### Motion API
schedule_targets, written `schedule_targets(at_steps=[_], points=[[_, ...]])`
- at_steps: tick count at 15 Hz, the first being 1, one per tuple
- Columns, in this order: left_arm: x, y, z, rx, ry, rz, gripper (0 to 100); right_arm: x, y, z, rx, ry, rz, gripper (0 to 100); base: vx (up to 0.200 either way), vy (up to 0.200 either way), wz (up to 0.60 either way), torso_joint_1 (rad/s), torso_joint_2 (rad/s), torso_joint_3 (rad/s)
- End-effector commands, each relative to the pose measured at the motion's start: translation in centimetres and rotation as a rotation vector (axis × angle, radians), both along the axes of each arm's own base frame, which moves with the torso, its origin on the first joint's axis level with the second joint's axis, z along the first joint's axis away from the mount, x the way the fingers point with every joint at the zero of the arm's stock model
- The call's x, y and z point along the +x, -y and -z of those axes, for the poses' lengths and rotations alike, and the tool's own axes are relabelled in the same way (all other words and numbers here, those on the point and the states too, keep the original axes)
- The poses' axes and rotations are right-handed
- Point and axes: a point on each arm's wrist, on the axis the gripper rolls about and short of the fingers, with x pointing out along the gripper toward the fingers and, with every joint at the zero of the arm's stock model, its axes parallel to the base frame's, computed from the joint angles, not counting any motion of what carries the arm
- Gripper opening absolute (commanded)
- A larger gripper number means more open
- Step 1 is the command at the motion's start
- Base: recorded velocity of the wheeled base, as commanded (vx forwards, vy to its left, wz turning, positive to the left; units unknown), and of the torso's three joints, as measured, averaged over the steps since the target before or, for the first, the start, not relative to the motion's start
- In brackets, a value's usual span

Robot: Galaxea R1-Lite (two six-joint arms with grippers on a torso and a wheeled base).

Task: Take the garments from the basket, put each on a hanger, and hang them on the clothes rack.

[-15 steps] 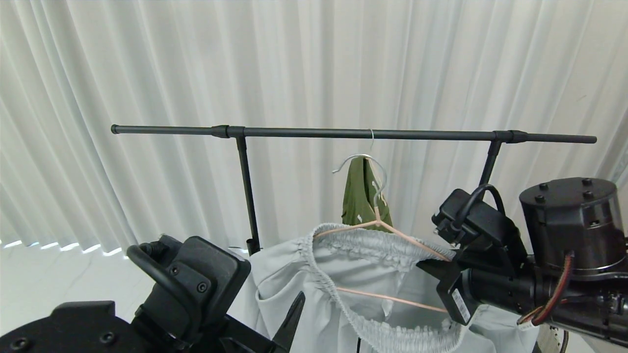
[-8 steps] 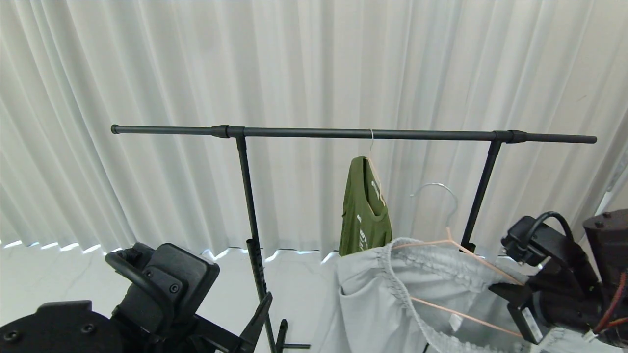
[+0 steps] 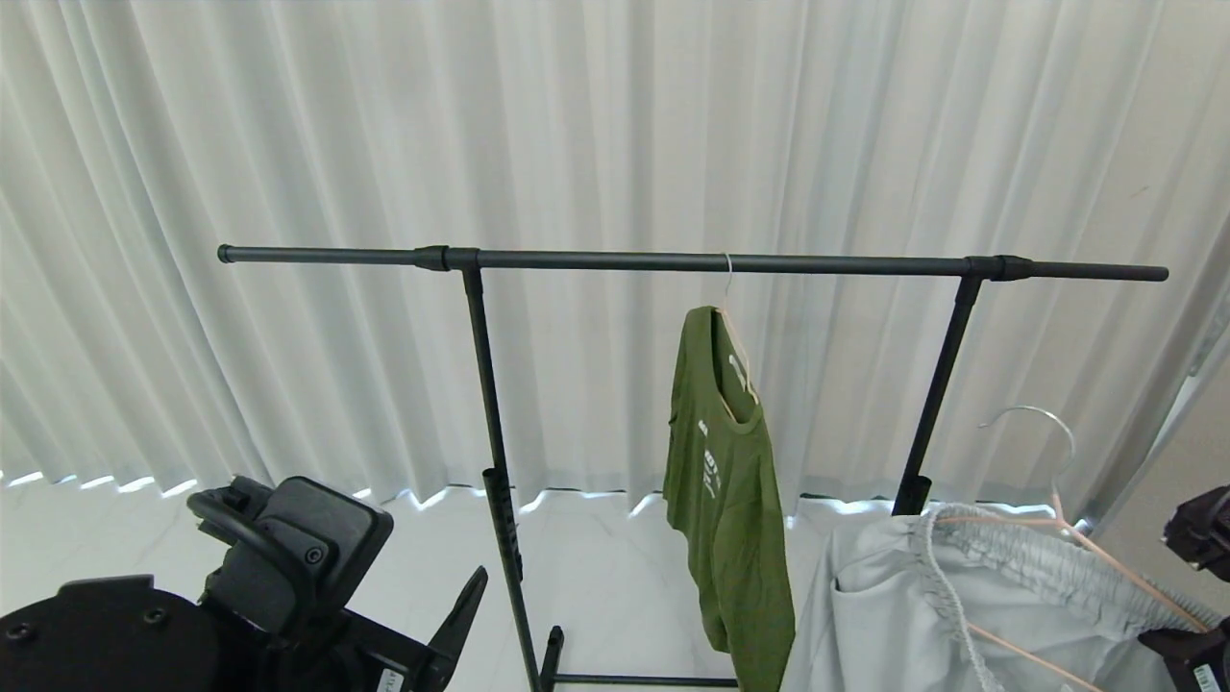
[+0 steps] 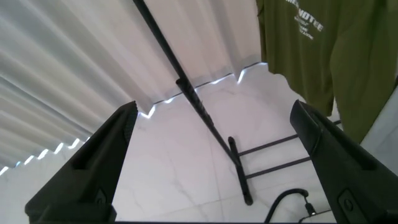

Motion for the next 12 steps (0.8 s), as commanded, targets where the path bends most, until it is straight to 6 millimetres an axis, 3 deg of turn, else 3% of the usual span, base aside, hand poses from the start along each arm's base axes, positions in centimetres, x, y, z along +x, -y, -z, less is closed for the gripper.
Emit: schedule_targets(at_steps=[1,3,7,9,12], points=[[-0.1,-0.1,0.1,0.010,0.000,0.002,100,0.1,1.1,-0.4,0.003,0.021,0.091,0,0.000,0.000,0.00,0.000,0.00,0.000],[-0.2,-0.3,0.0,0.023,0.008,0.008,100,0.3,1.6,-0.7,0.006,0.035,0.141,0,0.000,0.000,0.00,0.000,0.00,0.000],[-0.7,-0.9,0.0,0.067,0.023,0.026,100,2.2,1.9,-3.5,0.025,0.117,0.170,0,0.000,0.000,0.00,0.000,0.00,0.000],[-0.7,-1.1,-0.1,0.062,0.029,0.024,100,4.4,1.8,-5.6,0.039,0.179,0.169,0,0.000,0.000,0.00,0.000,0.00,0.000],[-0.4,-1.3,-0.2,0.057,0.033,-0.014,100,6.7,1.6,-6.9,0.058,0.261,0.153,0,0.000,0.000,0.00,0.000,0.00,0.000]])
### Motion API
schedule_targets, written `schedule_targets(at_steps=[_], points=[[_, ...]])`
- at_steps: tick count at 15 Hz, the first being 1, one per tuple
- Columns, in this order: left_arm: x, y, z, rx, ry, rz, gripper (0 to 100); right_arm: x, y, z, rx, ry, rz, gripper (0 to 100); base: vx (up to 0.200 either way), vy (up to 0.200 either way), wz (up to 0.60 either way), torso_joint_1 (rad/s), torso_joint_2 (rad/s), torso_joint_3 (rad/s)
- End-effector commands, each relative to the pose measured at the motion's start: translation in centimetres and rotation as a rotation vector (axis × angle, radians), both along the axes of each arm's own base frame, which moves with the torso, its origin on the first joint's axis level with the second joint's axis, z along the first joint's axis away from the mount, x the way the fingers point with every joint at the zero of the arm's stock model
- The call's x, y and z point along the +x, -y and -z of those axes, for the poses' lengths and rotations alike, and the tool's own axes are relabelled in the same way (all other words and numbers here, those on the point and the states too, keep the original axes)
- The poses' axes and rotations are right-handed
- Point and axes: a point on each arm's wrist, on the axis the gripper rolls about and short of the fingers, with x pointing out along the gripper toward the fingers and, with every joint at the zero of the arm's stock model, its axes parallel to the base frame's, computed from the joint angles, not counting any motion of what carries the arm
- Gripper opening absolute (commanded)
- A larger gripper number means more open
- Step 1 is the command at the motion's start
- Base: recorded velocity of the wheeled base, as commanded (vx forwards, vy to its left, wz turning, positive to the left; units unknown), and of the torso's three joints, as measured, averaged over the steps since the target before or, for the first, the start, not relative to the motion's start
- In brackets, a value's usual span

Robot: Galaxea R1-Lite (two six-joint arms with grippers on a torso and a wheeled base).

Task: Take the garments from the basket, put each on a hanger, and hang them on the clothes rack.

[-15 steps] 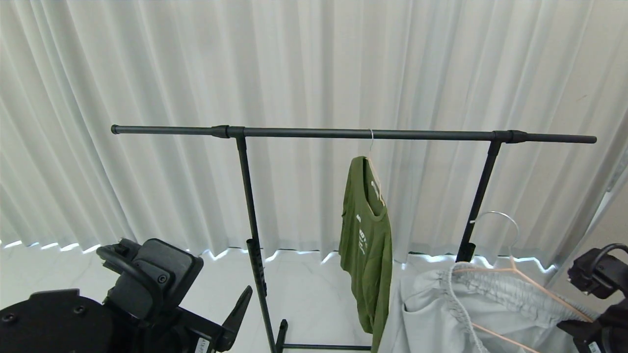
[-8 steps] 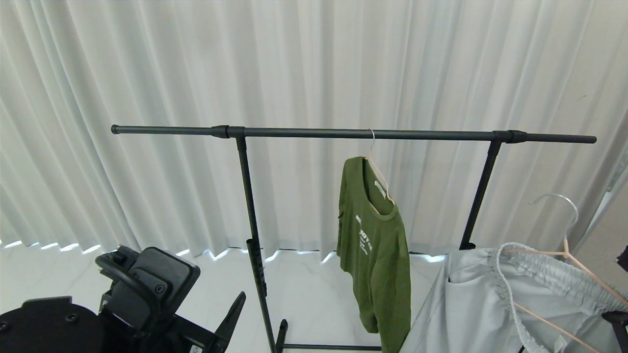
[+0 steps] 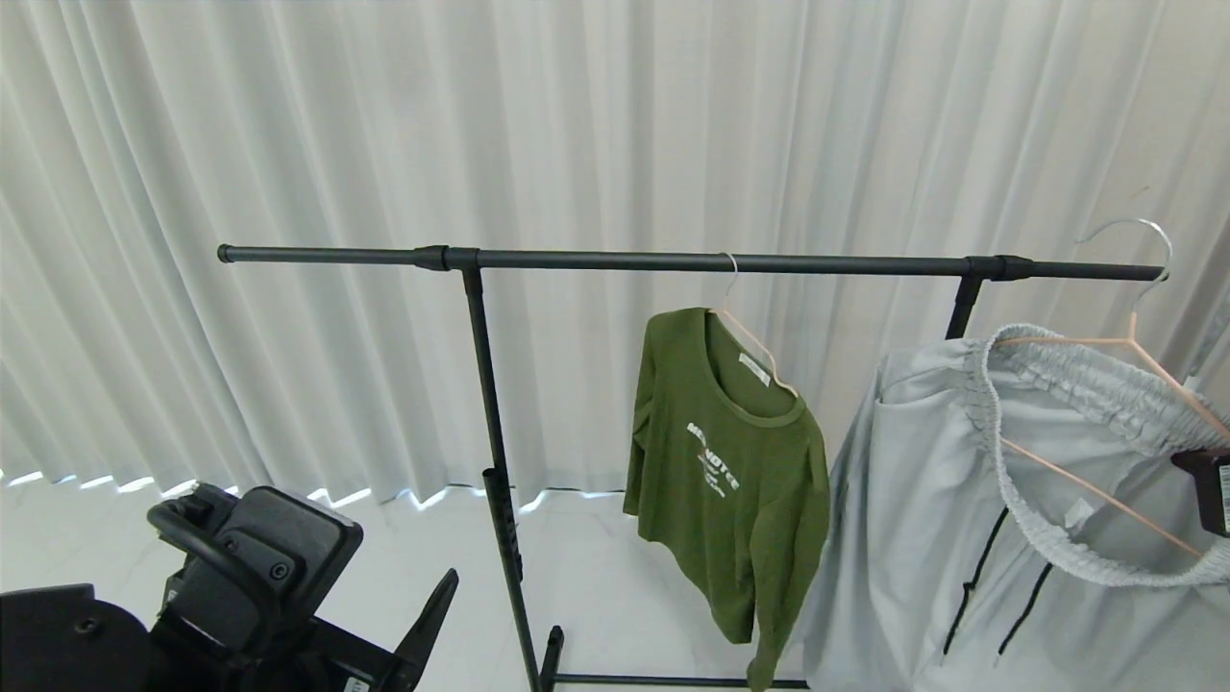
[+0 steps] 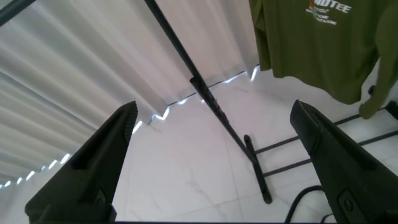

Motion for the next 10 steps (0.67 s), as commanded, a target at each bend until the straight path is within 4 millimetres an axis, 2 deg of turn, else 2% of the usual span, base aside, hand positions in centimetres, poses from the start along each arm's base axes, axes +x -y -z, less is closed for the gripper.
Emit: schedule_targets(at_steps=[1,10], points=[[0.07,-0.10,-0.04,-0.004,0.002,-0.009,100,1.62,-0.10,0.09,-0.002,-0.022,-0.002,0,0.200,0.000,0.00,0.007,0.00,0.002],[0.23,-0.25,-0.04,-0.004,0.002,-0.023,100,1.58,-0.10,0.21,-0.001,-0.029,-0.001,0,0.200,0.000,0.00,0.003,0.00,0.001]])
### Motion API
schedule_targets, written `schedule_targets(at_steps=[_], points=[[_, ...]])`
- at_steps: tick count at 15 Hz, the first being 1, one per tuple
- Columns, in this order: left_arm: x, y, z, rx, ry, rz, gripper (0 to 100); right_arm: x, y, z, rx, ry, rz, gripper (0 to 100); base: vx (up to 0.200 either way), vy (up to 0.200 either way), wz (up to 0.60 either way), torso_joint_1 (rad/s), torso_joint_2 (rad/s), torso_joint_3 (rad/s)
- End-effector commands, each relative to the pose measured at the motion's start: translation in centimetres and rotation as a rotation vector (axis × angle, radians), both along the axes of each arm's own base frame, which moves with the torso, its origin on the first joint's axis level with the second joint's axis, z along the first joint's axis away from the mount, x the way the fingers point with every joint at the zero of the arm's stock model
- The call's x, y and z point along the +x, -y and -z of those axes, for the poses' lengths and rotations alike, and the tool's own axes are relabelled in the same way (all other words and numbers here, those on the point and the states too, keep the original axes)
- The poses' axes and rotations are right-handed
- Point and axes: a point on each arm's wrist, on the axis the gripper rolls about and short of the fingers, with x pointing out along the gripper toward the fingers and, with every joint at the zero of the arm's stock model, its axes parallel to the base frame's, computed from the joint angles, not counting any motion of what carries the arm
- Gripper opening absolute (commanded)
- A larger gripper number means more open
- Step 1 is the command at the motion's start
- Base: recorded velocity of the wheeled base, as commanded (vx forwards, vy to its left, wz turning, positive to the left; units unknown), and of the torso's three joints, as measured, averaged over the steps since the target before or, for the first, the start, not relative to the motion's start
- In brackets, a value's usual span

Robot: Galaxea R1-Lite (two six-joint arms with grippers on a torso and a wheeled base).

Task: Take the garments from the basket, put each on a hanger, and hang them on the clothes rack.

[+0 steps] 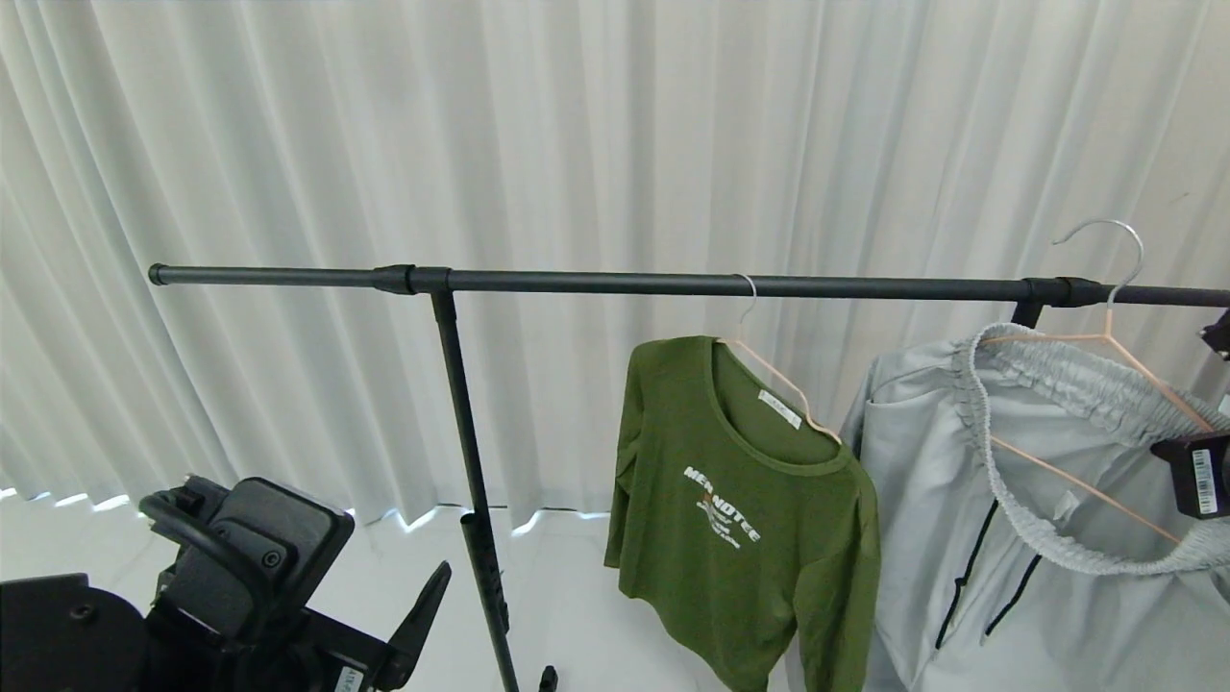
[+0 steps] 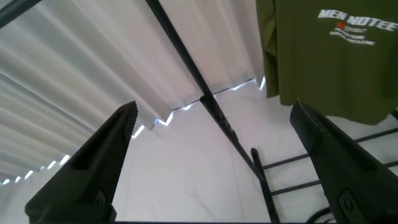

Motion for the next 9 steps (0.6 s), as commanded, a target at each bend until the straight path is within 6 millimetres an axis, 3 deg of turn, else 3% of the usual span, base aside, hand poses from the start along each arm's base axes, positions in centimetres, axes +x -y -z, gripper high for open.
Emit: schedule_targets(at_steps=[1,3,9], points=[[0.0,0.0,0.0,0.003,-0.001,0.000,100,0.1,0.0,0.1,0.000,-0.005,0.000,0,0.200,0.000,0.00,-0.002,0.00,0.007],[0.0,0.0,0.1,0.006,-0.003,0.001,100,0.0,0.0,0.5,0.000,-0.016,0.000,0,0.200,0.000,0.00,0.002,0.00,0.007],[0.0,0.0,0.2,0.012,-0.005,0.000,100,0.2,0.0,1.4,-0.002,-0.053,0.000,0,0.000,0.000,0.00,0.000,0.00,0.000]])
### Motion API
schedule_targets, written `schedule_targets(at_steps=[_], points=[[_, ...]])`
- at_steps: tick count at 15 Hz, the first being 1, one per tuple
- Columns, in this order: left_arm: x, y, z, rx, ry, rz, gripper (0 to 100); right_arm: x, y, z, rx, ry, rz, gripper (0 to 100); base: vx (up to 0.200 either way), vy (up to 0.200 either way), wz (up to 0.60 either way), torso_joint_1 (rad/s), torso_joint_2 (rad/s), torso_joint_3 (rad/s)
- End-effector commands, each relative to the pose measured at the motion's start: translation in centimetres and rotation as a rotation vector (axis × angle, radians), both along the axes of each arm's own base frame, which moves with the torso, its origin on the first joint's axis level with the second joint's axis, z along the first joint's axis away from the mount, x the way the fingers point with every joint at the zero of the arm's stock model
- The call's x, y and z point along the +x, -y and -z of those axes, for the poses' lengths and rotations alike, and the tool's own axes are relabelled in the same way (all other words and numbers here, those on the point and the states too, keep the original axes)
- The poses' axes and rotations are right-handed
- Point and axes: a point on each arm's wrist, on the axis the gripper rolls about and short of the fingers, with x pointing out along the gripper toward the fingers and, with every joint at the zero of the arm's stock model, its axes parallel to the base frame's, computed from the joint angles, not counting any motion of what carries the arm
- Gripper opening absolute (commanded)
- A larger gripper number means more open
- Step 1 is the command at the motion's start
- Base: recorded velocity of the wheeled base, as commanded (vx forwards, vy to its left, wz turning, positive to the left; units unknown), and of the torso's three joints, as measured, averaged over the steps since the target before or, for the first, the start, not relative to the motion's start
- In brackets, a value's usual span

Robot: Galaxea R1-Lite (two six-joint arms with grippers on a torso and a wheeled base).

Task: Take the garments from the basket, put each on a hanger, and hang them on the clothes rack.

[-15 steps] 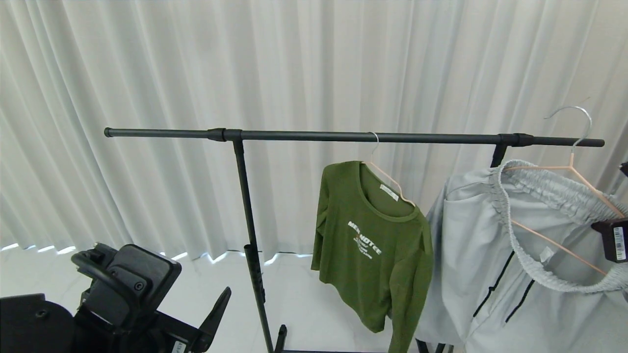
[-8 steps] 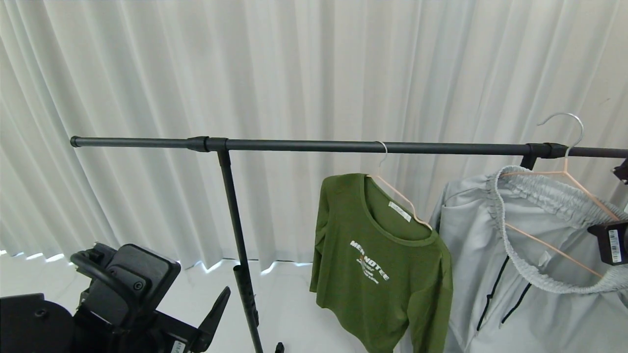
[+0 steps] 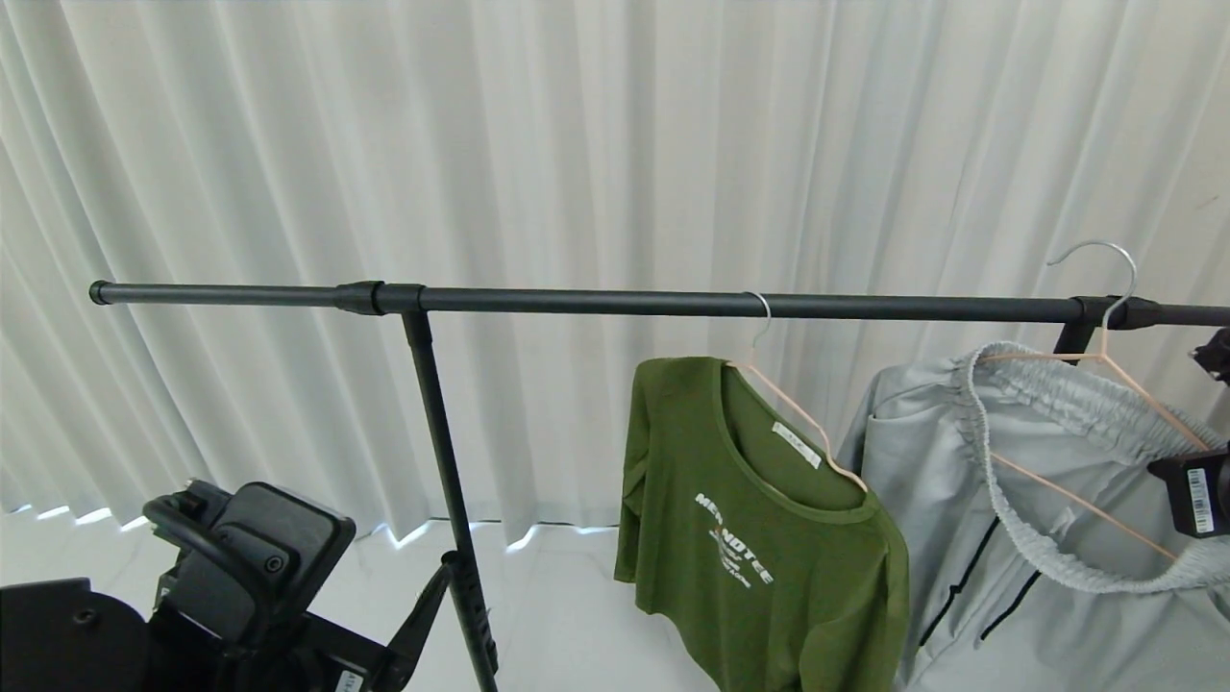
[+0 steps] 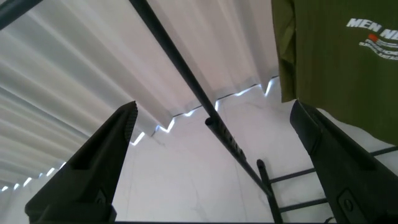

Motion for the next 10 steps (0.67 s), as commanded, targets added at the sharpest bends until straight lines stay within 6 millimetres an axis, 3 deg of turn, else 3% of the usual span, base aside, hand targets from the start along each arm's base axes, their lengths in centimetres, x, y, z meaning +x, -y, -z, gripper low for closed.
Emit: schedule_targets(at_steps=[1,4,10], points=[[0.0,0.0,0.0,0.002,-0.001,0.000,100,0.7,-0.1,0.5,-0.002,-0.023,0.000,0,0.000,0.000,0.00,0.000,0.00,0.000],[0.0,0.0,0.0,0.000,0.000,-0.002,100,4.1,-0.2,2.3,-0.007,-0.048,0.005,0,0.000,0.000,0.00,0.000,0.00,0.000],[0.1,0.0,0.0,0.006,-0.001,-0.005,100,6.5,-0.3,4.1,-0.012,-0.081,0.010,0,0.000,0.000,0.00,0.000,0.00,0.000]])
